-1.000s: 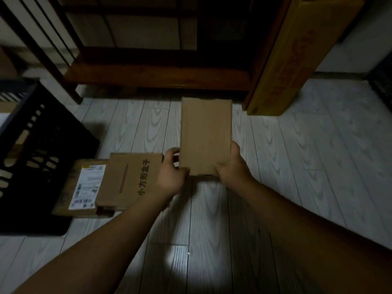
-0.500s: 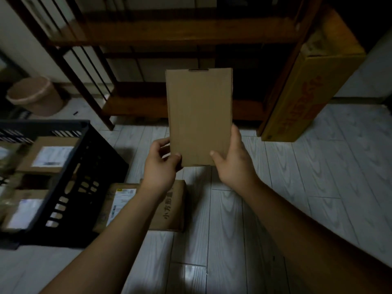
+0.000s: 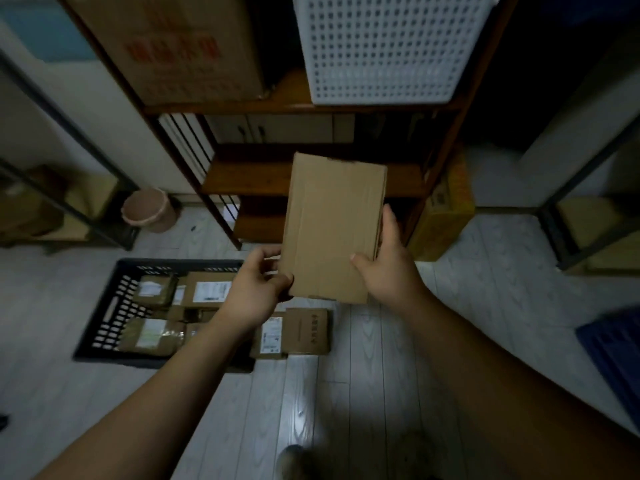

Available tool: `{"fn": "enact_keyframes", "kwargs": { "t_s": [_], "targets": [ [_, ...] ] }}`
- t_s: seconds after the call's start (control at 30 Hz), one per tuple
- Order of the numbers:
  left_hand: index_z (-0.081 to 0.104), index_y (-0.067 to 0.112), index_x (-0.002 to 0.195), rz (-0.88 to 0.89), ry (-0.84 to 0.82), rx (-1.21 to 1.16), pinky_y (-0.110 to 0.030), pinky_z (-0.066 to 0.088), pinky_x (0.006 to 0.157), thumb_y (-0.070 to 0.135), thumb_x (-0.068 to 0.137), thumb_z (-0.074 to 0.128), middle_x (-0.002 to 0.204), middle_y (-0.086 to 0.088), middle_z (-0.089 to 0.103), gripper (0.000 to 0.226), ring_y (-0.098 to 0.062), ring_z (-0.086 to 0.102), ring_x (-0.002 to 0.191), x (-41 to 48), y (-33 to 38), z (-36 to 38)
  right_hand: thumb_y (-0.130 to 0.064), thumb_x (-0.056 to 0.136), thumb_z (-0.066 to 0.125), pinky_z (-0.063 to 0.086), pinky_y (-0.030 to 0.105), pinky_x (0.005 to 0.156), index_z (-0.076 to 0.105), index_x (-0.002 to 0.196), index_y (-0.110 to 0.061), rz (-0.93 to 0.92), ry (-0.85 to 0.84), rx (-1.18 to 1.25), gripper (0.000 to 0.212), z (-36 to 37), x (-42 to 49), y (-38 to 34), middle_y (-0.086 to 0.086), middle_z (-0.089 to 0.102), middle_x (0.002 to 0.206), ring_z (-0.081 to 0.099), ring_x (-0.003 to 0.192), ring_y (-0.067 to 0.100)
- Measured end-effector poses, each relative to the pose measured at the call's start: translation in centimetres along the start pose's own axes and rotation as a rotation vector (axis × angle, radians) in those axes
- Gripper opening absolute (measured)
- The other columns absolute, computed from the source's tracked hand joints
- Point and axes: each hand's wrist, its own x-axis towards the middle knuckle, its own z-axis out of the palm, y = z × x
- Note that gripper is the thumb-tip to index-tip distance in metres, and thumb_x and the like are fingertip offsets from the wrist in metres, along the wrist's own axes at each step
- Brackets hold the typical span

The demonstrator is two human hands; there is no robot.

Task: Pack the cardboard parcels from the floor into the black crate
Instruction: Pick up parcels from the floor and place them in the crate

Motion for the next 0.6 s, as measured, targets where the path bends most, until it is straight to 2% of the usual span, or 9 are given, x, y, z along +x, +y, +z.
{"fn": "enact_keyframes", "kwargs": {
  "t_s": [0.13, 0.2, 0.27, 0.33, 0.37, 0.43, 0.53, 0.6],
  "targets": [
    [0.054, 0.03, 0.107, 0.013, -0.089, 0.117, -0.042, 0.054, 0.083, 0.007, 0.09, 0.054, 0.113, -0.002, 0.058, 0.029, -0.021, 0.061, 0.098, -6.1, 6.7, -5.5, -0.014, 0.089, 0.064, 0.036, 0.031, 0.099, -0.005, 0.15, -0.04, -0.018, 0.066, 0.135, 0.096, -3.0, -3.9, -8.5, -0.003, 0.037, 0.149, 0.041, 0.133, 0.019],
    [0.056, 0.033, 0.108, 0.062, -0.079, 0.183, -0.037, 0.053, 0.082, 0.007, 0.092, 0.052, 0.111, 0.002, 0.059, 0.031, -0.018, 0.061, 0.099, -8.6, 9.3, -7.6, -0.014, 0.088, 0.065, 0.041, 0.04, 0.102, 0.001, 0.148, -0.046, 0.012, 0.12, 0.238, 0.094, -4.2, -5.2, -11.5, -0.003, 0.033, 0.151, 0.039, 0.134, 0.02],
    [0.052, 0.032, 0.119, 0.119, 0.058, 0.146, -0.032, 0.053, 0.08, 0.005, 0.092, 0.051, 0.112, 0.006, 0.058, 0.038, -0.014, 0.06, 0.097, -10.8, 11.4, -9.5, -0.014, 0.089, 0.065, 0.049, 0.036, 0.093, 0.022, 0.146, -0.04, 0.034, 0.132, 0.358, 0.076, -4.5, -6.3, -13.8, -0.002, 0.044, 0.141, 0.045, 0.129, 0.021],
    [0.038, 0.028, 0.137, 0.128, 0.261, 0.008, -0.037, 0.054, 0.082, 0.004, 0.088, 0.058, 0.12, 0.003, 0.053, 0.058, -0.015, 0.059, 0.098, -12.8, 12.7, -11.0, -0.013, 0.09, 0.062, 0.052, 0.039, 0.09, 0.037, 0.138, -0.032, 0.071, 0.117, 0.529, 0.057, -3.8, -7.7, -15.5, -0.002, 0.052, 0.125, 0.053, 0.117, 0.022],
    [0.032, 0.026, 0.141, 0.115, 0.322, -0.062, -0.042, 0.054, 0.083, 0.004, 0.086, 0.062, 0.125, -0.001, 0.051, 0.067, -0.019, 0.059, 0.1, -13.8, 13.1, -11.6, -0.014, 0.091, 0.061, 0.051, 0.041, 0.092, 0.039, 0.135, -0.03, 0.097, 0.107, 0.612, 0.052, -3.3, -8.5, -16.3, -0.002, 0.052, 0.123, 0.054, 0.112, 0.021],
    [0.029, 0.02, 0.142, 0.084, 0.335, -0.142, -0.043, 0.055, 0.078, 0.003, 0.084, 0.063, 0.12, -0.007, 0.054, 0.069, -0.024, 0.061, 0.099, -16.1, 13.3, -12.8, -0.014, 0.093, 0.058, 0.046, 0.039, 0.089, 0.038, 0.135, -0.029, 0.117, 0.081, 0.709, 0.049, -2.0, -10.3, -17.8, -0.003, 0.05, 0.122, 0.052, 0.107, 0.017],
    [0.034, 0.019, 0.139, 0.083, 0.297, -0.137, -0.037, 0.054, 0.068, -0.001, 0.086, 0.058, 0.109, -0.01, 0.058, 0.061, -0.025, 0.063, 0.092, -18.8, 13.0, -15.0, -0.015, 0.094, 0.057, 0.044, 0.035, 0.086, 0.037, 0.134, -0.028, 0.068, 0.045, 0.674, 0.047, 0.1, -13.2, -19.3, -0.004, 0.049, 0.12, 0.05, 0.109, 0.016],
    [0.035, 0.022, 0.141, 0.113, 0.335, -0.144, -0.039, 0.055, 0.068, -0.002, 0.089, 0.054, 0.109, -0.006, 0.059, 0.061, -0.023, 0.062, 0.093, -19.7, 12.7, -17.5, -0.018, 0.093, 0.059, 0.044, 0.032, 0.088, 0.037, 0.135, -0.025, 0.018, 0.036, 0.541, 0.048, 1.8, -14.6, -20.1, -0.002, 0.049, 0.123, 0.049, 0.11, 0.015]
  ]
}}
